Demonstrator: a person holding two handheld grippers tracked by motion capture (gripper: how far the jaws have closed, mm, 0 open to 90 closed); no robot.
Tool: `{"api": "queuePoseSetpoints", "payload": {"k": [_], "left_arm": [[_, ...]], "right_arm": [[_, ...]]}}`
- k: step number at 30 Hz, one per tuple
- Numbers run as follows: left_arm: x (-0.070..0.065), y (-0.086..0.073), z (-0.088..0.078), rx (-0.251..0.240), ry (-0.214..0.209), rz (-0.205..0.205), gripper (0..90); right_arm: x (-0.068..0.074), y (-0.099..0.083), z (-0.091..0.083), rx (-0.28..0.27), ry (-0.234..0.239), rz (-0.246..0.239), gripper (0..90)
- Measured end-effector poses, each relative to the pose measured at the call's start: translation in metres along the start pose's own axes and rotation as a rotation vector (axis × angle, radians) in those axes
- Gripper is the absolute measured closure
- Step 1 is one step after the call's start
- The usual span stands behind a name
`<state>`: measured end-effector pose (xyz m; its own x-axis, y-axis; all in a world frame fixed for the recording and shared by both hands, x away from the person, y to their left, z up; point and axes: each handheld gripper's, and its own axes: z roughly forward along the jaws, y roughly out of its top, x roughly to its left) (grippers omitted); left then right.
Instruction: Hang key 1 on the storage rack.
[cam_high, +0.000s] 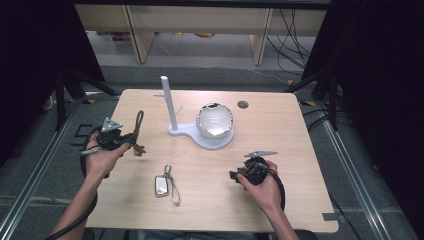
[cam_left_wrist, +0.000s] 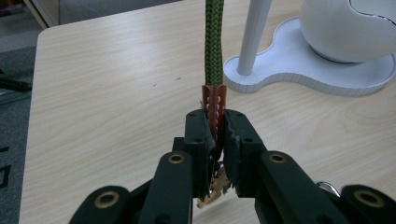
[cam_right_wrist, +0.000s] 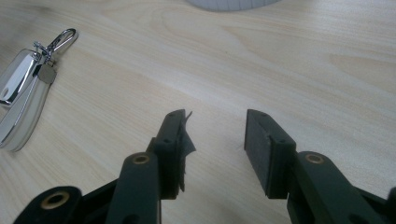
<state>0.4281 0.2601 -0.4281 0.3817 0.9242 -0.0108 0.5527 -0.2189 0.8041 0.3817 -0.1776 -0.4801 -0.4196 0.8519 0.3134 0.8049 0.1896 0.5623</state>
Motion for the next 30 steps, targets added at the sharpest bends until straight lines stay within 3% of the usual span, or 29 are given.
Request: {"api": "queuePoseSetpoints", "payload": {"k": [1,3,7,8,14,21,30], "left_arm": [[0.0,0.001,0.0,0.01,0.008,0.02,79.5],[-0.003,0.002,0.002,-0.023,0.006,-0.015,79.5],[-0.005,0.006,0.002,-0.027,0.012,-0.006,79.5],[-0.006,0.007,0.002,-0.046,0.014,-0.021,79.5],[-0.01,0.011,0.002,-0.109,0.052,-0.008,79.4],[-0.015,0.016,0.003,-0.157,0.07,-0.013,79.4],[-0.018,0.025,0.009,-0.171,0.088,-0.01,79.5]], "right_arm": [[0.002,0.0,0.0,0.003,0.003,0.022,59.3],[0.0,0.0,0.0,-0.001,-0.007,0.002,59.3],[0.002,0.0,0.0,0.003,-0.005,0.023,59.3],[0.002,0.0,0.0,0.002,-0.001,0.025,59.3],[0.002,0.0,0.0,0.003,-0.007,0.021,59.3],[0.0,0.0,0.0,-0.003,0.002,0.003,59.3],[0.002,0.0,-0.001,-0.003,0.013,0.016,59.3]]}}
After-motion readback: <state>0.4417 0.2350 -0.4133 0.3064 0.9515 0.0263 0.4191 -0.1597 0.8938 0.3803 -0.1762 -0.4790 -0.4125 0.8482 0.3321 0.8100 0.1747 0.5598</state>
